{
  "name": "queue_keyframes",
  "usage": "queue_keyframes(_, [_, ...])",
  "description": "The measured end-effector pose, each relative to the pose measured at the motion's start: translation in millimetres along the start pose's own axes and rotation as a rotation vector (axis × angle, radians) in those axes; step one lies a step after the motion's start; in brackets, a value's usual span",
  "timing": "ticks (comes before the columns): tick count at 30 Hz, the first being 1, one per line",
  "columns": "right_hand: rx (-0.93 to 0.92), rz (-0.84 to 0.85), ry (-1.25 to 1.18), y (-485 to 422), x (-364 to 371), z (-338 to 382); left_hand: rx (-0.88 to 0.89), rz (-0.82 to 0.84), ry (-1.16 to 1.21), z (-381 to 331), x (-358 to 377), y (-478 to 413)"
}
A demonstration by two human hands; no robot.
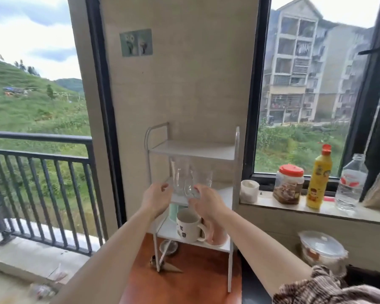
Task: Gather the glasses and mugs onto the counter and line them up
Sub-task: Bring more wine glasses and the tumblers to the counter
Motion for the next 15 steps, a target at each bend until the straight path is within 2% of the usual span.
queue_keyframes(6, [0.206,-0.002,-0.253,-45.5,34.7,-18.3,-0.038,0.095,0.25,18.2,14.0,-62.4])
queue_keyframes(15, [0.317,-0.093,-0.498,-62.4,50.7,-30.6,-0.043,0.204,0.42,16.8,41.8,-98.7])
Point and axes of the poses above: each hand's wrist, its own y-axis away from the middle knuckle, its own x-axis out of the palm, z = x × y, the point moved 10 cm from there along -y, towards the middle knuckle, and after that the axes turned 1 degree about x, right-handed, at the moved point
